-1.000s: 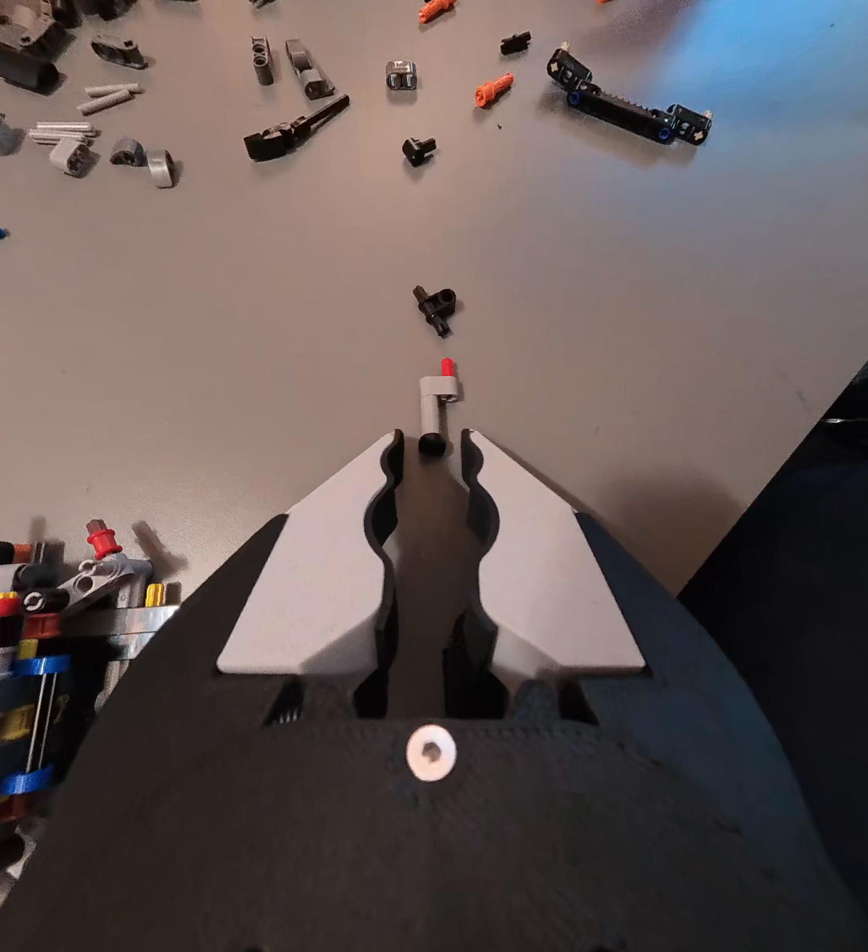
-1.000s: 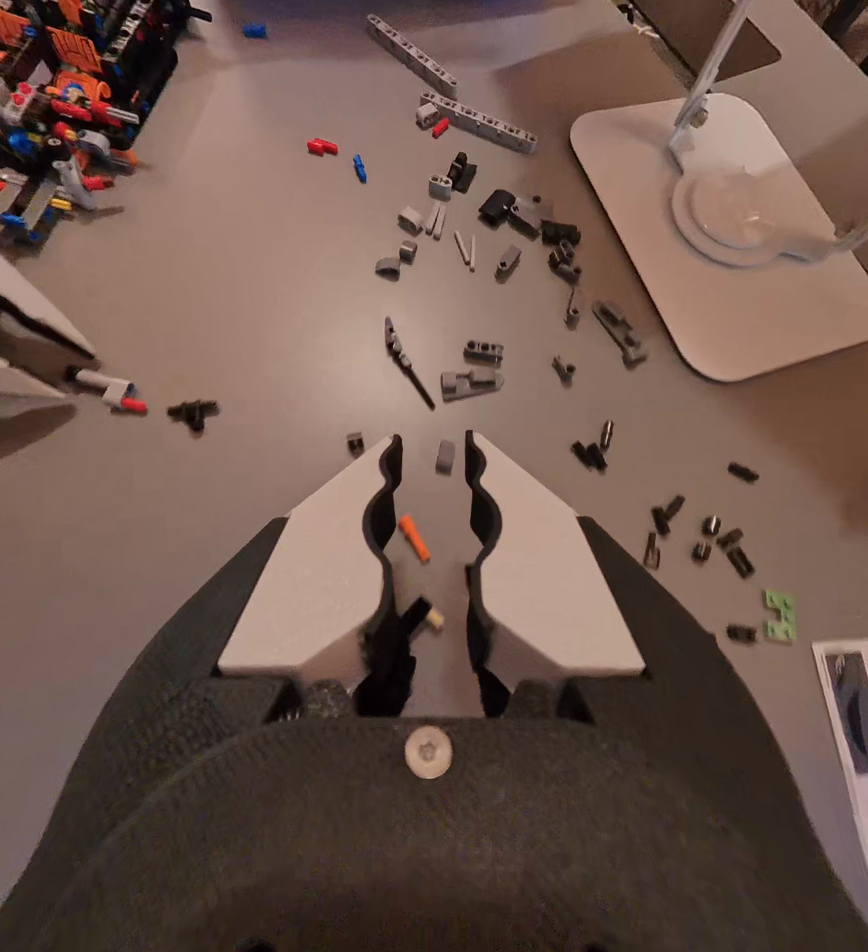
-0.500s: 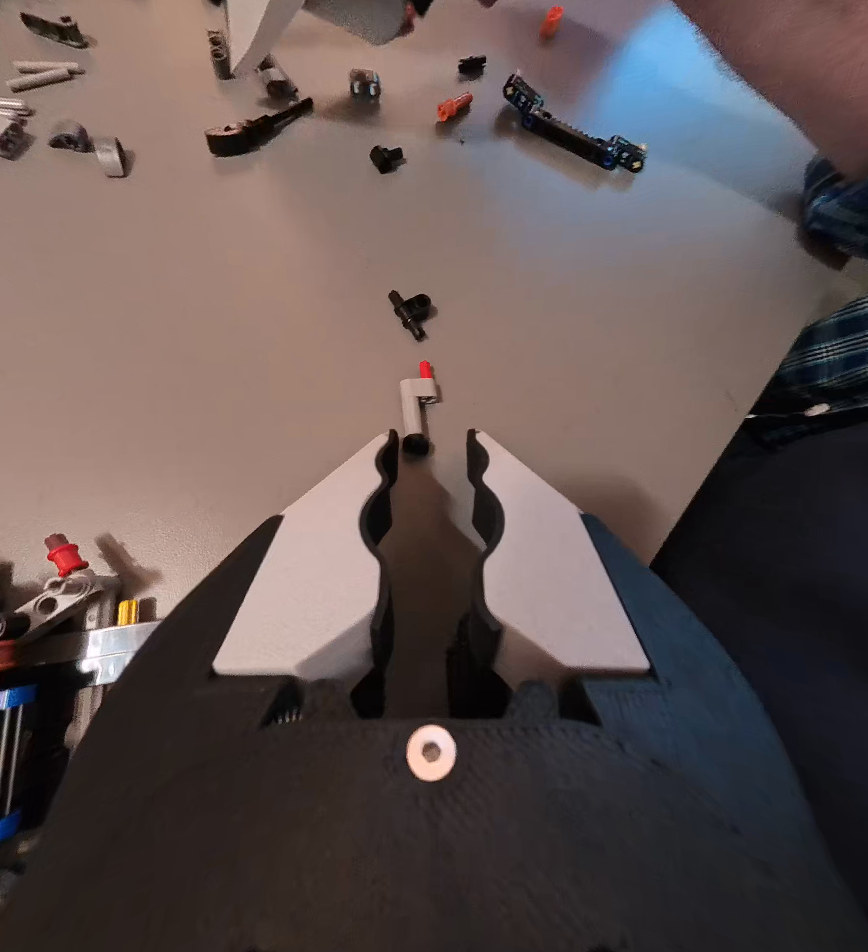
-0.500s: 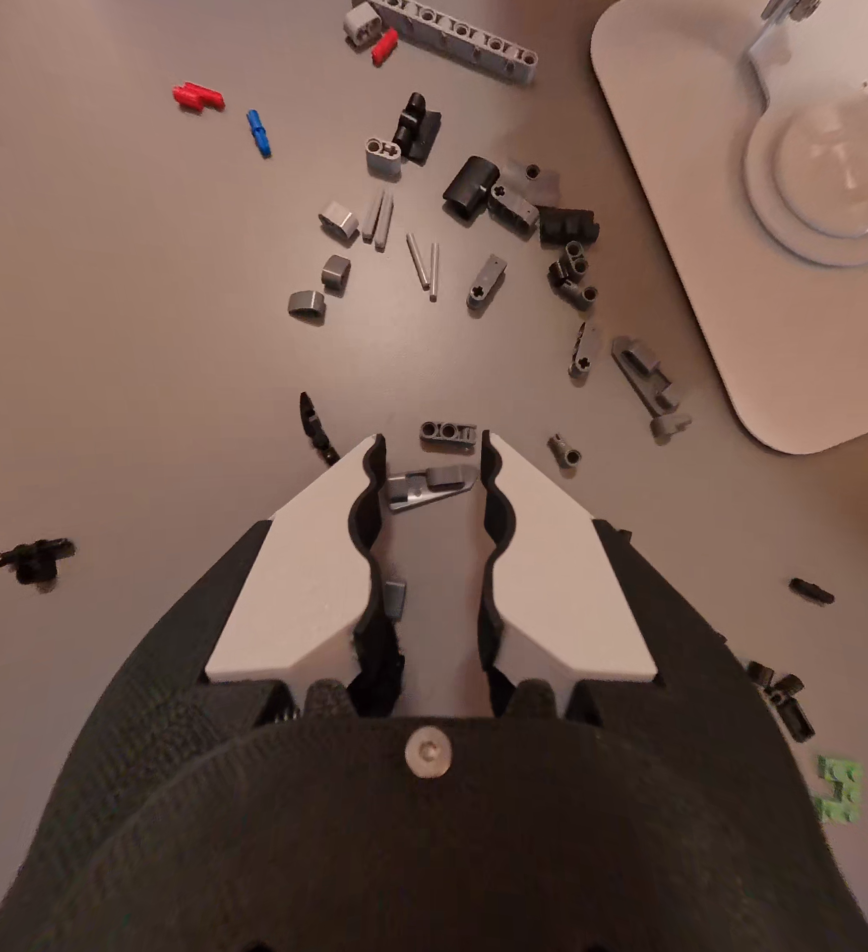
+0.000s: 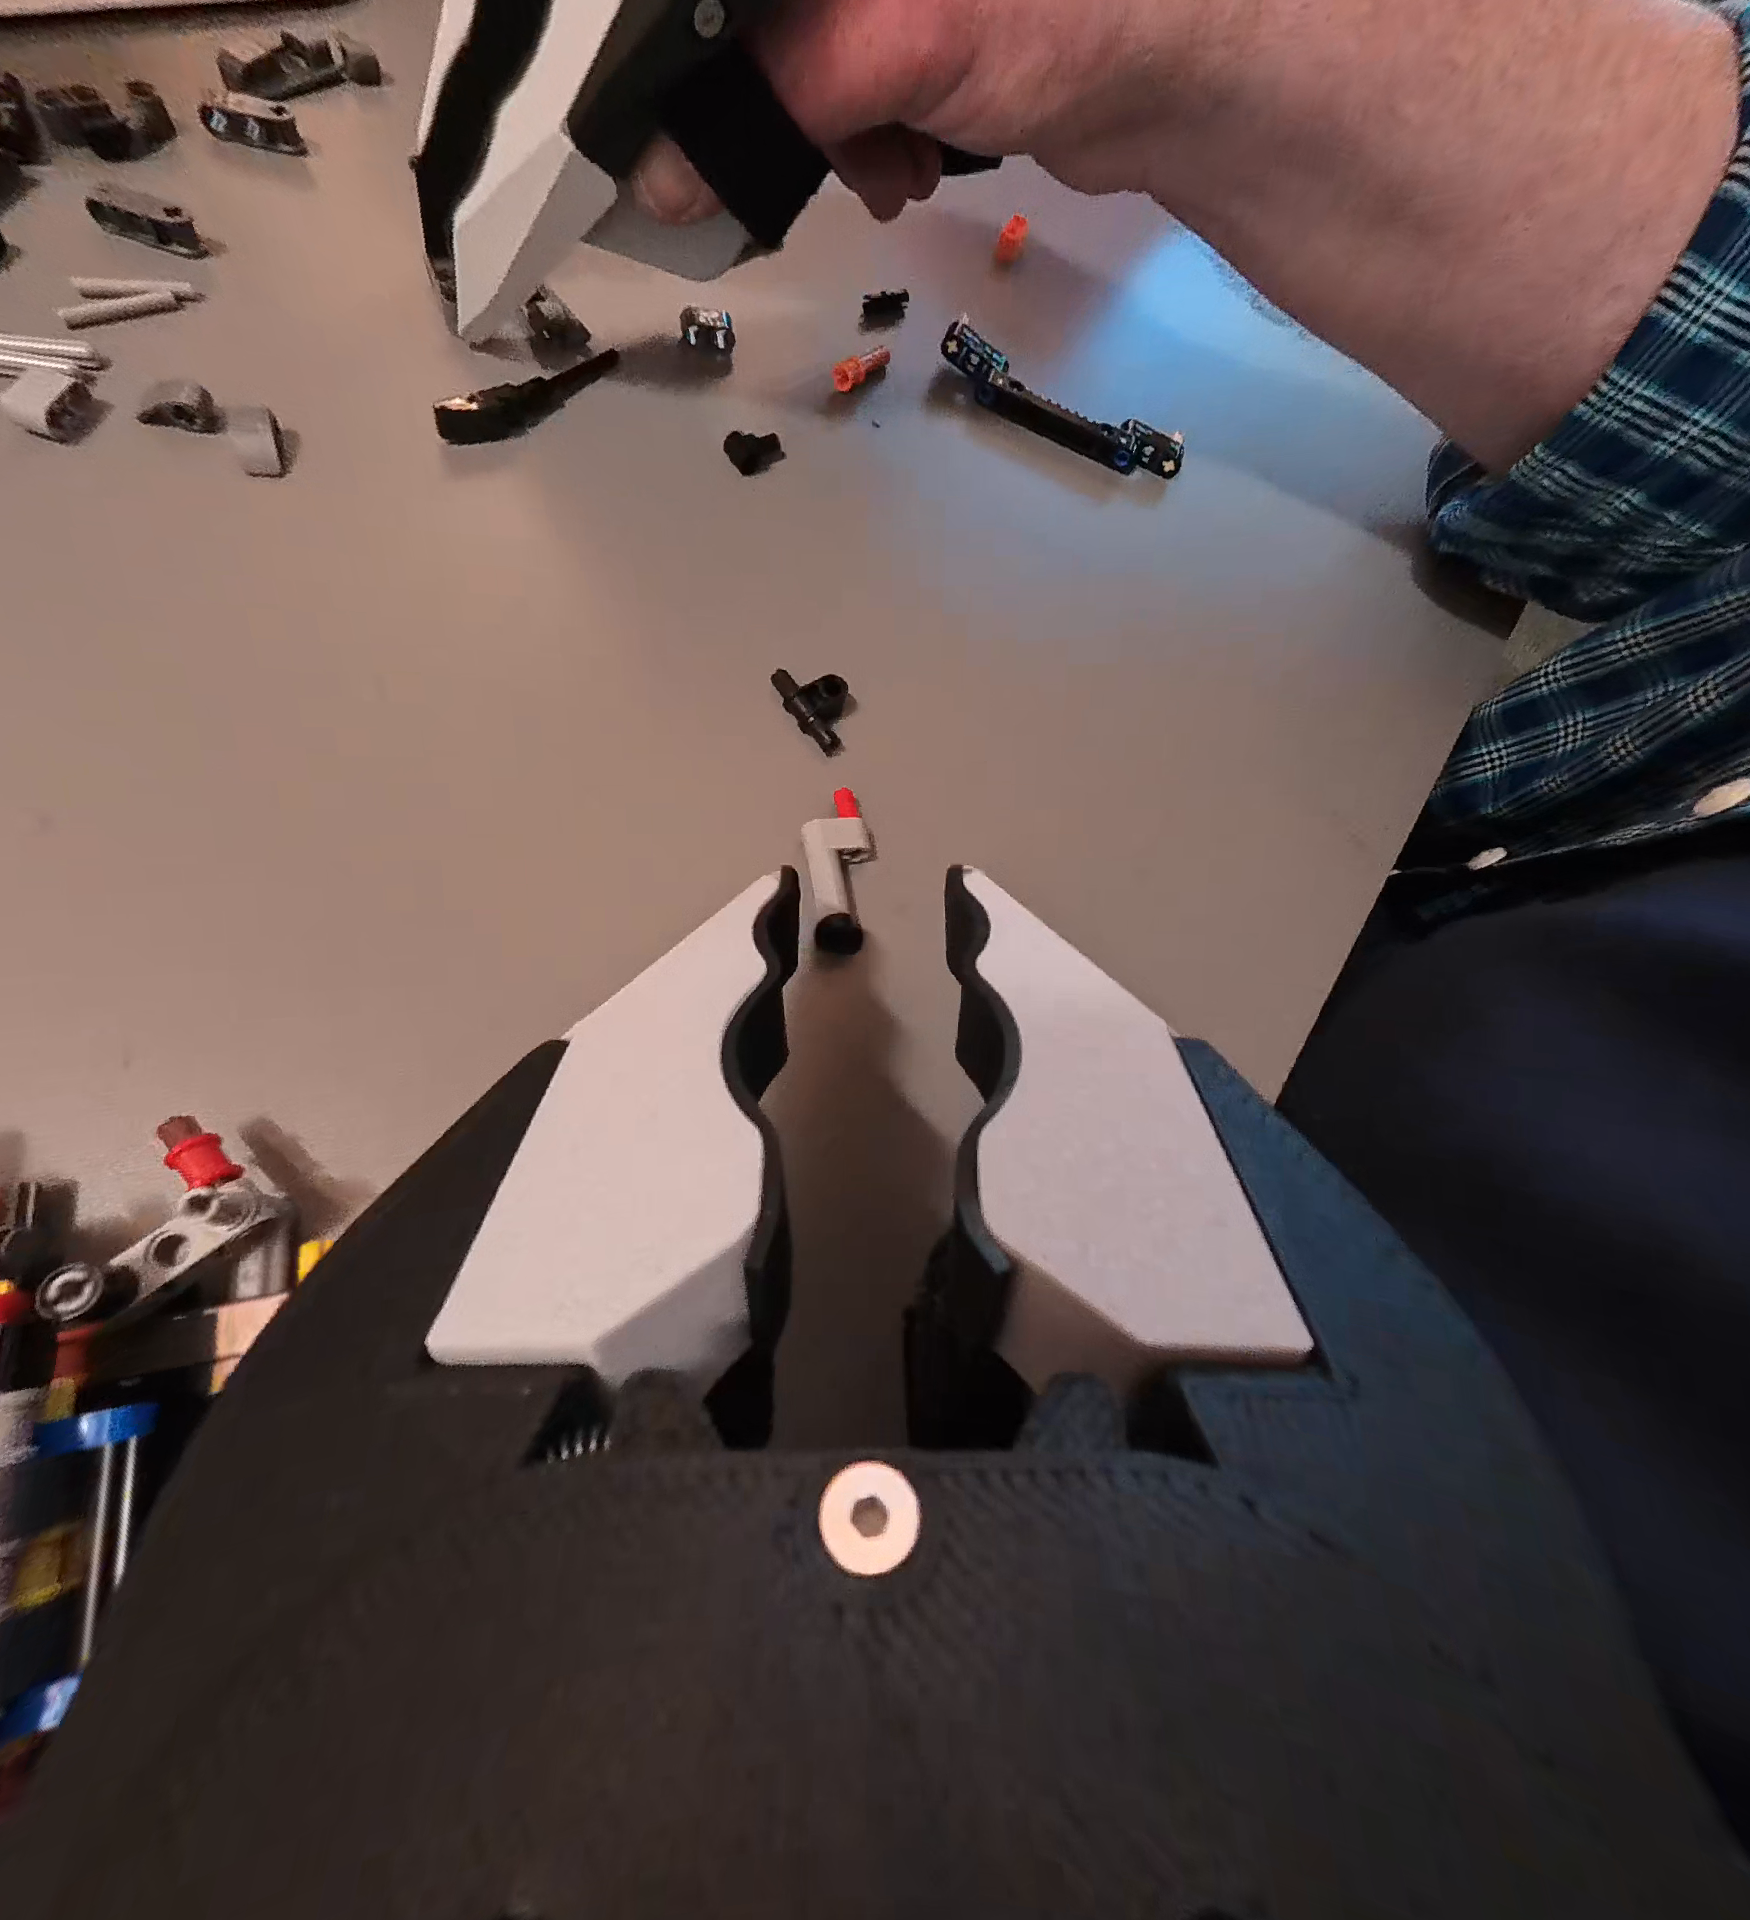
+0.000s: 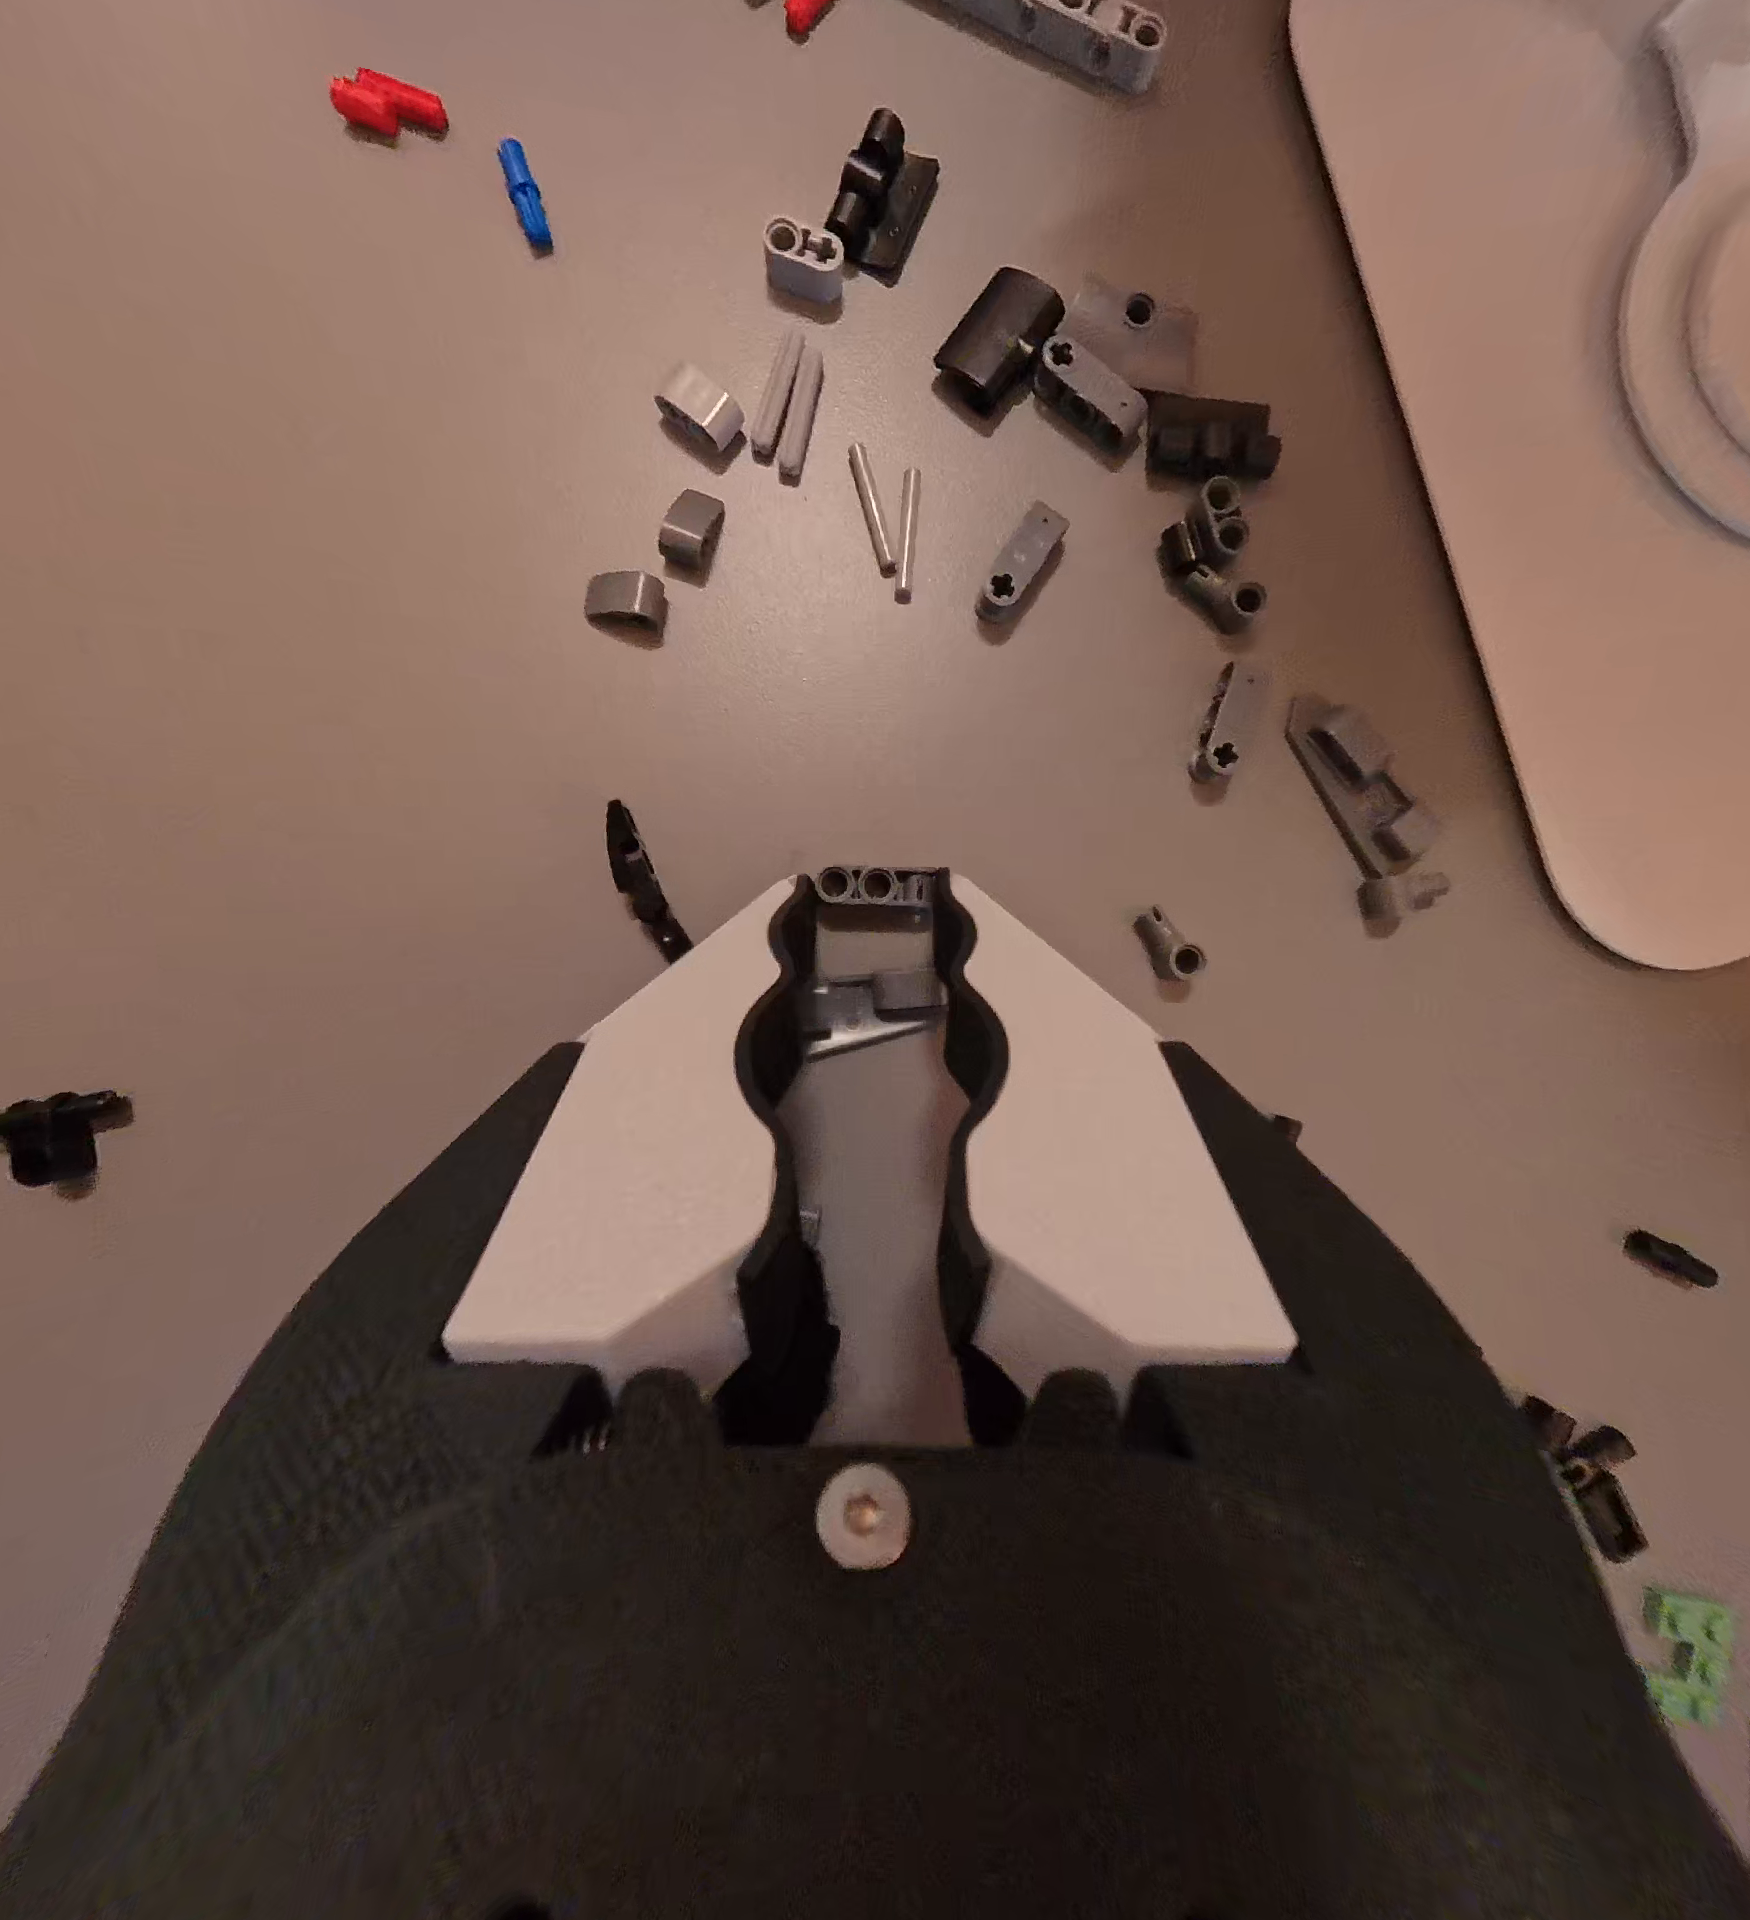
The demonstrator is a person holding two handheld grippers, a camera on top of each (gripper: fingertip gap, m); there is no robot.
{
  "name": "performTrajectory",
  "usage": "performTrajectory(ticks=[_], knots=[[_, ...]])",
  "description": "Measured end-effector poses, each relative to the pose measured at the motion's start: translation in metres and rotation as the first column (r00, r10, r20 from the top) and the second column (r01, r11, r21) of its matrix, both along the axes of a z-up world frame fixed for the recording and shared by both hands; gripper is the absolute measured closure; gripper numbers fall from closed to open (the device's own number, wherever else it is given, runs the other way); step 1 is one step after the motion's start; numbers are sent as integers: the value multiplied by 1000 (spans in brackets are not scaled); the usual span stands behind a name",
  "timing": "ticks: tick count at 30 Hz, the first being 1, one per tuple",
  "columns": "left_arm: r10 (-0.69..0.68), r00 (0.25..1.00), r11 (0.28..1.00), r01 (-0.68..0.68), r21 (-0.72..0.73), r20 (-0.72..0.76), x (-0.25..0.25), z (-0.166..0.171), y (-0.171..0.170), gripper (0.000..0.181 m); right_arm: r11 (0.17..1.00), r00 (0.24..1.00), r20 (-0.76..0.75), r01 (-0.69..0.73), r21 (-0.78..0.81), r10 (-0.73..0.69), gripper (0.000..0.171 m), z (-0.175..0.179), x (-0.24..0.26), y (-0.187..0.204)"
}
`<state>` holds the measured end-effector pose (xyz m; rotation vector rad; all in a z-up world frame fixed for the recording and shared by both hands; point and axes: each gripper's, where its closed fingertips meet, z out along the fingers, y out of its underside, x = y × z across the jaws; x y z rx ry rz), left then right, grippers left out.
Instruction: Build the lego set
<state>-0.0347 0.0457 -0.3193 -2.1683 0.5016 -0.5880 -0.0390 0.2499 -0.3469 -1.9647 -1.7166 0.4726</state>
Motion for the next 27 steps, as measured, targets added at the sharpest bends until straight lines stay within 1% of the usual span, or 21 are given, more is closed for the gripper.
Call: performTrajectory(ticks=[7, 13, 27], knots=[[8, 999, 1000, -10, 27, 51, -7, 11, 0, 155, 1000, 1000, -18, 9, -2, -9, 151, 7, -1, -3], [15, 997, 999, -17, 30, 73, -10, 14, 1, 155, 1000, 999, -40, 0, 12, 0, 151, 20, -4, -8], [14, 997, 999, -17, 42, 82, -11, 17, 2, 155, 999, 996, -79, -41, 31, 43, 151, 45, 3, -38]])
